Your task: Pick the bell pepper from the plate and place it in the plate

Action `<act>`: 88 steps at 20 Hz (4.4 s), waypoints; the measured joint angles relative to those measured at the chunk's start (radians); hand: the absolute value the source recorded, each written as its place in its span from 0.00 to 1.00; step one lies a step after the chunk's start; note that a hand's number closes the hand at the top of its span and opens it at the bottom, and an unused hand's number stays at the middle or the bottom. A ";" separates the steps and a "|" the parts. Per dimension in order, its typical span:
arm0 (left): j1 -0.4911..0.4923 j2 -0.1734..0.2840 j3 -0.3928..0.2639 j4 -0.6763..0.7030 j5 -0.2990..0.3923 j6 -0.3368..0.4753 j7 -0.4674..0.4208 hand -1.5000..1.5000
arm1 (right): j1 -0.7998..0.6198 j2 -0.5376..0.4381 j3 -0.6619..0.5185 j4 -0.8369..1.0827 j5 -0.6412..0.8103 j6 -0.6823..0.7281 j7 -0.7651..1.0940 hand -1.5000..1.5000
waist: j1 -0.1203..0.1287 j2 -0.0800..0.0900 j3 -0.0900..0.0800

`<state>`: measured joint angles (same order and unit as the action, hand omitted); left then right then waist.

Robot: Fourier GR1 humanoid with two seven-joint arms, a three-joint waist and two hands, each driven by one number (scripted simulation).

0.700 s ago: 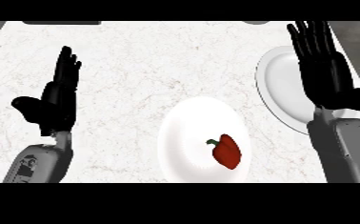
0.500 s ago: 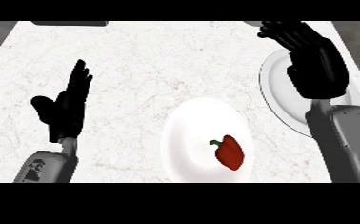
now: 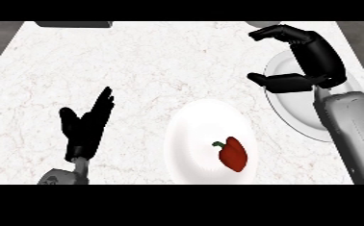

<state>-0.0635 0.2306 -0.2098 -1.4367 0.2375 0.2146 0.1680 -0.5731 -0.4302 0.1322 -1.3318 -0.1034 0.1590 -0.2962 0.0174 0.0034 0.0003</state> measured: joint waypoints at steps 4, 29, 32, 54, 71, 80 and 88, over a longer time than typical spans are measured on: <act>0.019 0.000 0.011 -0.008 0.008 -0.027 0.004 0.50 | 0.036 -0.016 -0.010 0.015 0.003 0.082 -0.081 0.00 | -0.009 -0.004 0.003; 0.070 -0.015 0.039 -0.034 -0.012 -0.067 -0.002 0.50 | 0.103 -0.153 0.325 -0.454 0.441 0.347 0.386 0.00 | -0.020 -0.011 0.005; 0.071 -0.020 0.040 -0.035 -0.018 -0.073 -0.002 0.50 | 0.138 -0.128 0.358 -0.470 0.509 0.344 0.414 0.00 | -0.019 -0.011 0.005; 0.056 -0.068 0.076 -0.031 -0.065 -0.094 0.025 0.50 | 0.294 0.014 0.453 -0.442 0.856 0.335 0.428 0.00 | -0.015 -0.011 0.007; 0.063 -0.089 0.090 -0.041 -0.094 -0.121 0.028 0.50 | 0.268 0.077 0.518 -0.265 1.071 0.294 0.287 1.00 | -0.013 -0.011 0.006; 0.097 -0.076 0.118 -0.063 -0.087 -0.135 0.040 0.50 | 0.419 0.178 0.489 -0.337 1.162 0.195 0.455 1.00 | -0.040 -0.019 0.002; 0.113 -0.082 0.122 -0.074 -0.091 -0.125 0.037 0.50 | 0.666 0.355 0.577 -0.564 1.303 -0.080 0.719 1.00 | -0.056 -0.021 0.005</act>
<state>0.0496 0.1490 -0.0877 -1.5104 0.1461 0.0893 0.2053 0.0934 -0.0748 0.7091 -1.8956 1.1993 0.0794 0.4231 -0.0382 -0.0174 0.0051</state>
